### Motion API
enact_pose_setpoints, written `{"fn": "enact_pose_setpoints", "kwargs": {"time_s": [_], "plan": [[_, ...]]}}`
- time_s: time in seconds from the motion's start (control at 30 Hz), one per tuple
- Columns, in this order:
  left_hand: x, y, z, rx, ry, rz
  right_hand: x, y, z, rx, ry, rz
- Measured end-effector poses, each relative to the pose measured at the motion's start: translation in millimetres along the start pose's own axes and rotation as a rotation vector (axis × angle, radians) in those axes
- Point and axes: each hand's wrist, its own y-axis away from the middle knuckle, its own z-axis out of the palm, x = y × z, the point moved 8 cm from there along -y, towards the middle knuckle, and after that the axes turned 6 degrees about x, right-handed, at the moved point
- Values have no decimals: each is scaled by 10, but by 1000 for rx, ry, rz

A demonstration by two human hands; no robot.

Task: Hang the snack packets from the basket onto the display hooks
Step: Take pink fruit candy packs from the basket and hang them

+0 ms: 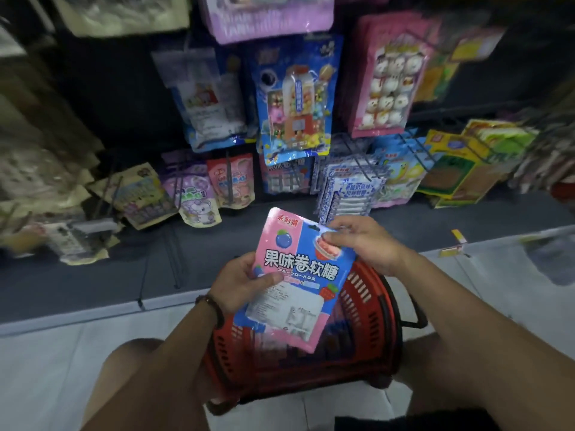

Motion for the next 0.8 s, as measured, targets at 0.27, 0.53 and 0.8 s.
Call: {"fn": "enact_pose_setpoints", "kwargs": {"time_s": [0.27,0.53,0.8], "plan": [[320,418,56,223,134,-7,305,607,288,-55,-157,49],[426,537,-20,596,-80,-8,38,667,297,204,-113,-149],[841,520,570,358,261,141,-255,833,733,142,95,-419]]}}
